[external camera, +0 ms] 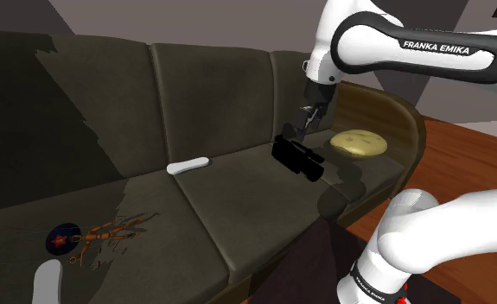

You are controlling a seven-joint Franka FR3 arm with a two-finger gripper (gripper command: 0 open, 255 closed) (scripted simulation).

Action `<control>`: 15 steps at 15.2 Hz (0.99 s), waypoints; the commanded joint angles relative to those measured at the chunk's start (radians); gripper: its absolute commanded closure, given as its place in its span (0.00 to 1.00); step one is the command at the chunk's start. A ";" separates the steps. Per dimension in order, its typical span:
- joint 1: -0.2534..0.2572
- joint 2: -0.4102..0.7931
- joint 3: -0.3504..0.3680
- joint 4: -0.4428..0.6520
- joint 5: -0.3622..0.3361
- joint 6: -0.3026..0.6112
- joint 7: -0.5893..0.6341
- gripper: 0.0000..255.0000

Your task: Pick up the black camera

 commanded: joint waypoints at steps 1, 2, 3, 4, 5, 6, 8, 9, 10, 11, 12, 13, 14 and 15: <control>0.000 0.000 0.000 0.000 0.000 0.000 0.000 0.00; -0.008 0.018 -0.017 -0.004 -0.010 0.023 -0.012 0.00; -0.016 0.037 -0.033 -0.008 -0.020 0.045 -0.023 0.00; -0.023 0.057 -0.050 -0.010 -0.029 0.068 -0.035 0.00; -0.031 0.078 -0.066 -0.011 -0.037 0.091 -0.046 0.00; -0.038 0.100 -0.082 -0.011 -0.046 0.113 -0.058 0.00; -0.052 0.146 -0.115 -0.007 -0.060 0.158 -0.080 0.00; -0.058 0.171 -0.131 -0.003 -0.066 0.180 -0.092 0.00; -0.065 0.197 -0.147 0.002 -0.072 0.201 -0.103 0.00; -0.070 0.223 -0.163 0.008 -0.077 0.223 -0.114 0.00; -0.076 0.250 -0.179 0.015 -0.081 0.244 -0.126 0.00; -0.081 0.278 -0.195 0.023 -0.084 0.264 -0.138 0.00; -0.086 0.307 -0.211 0.033 -0.086 0.284 -0.150 0.00; -0.091 0.337 -0.227 0.043 -0.087 0.304 -0.162 0.00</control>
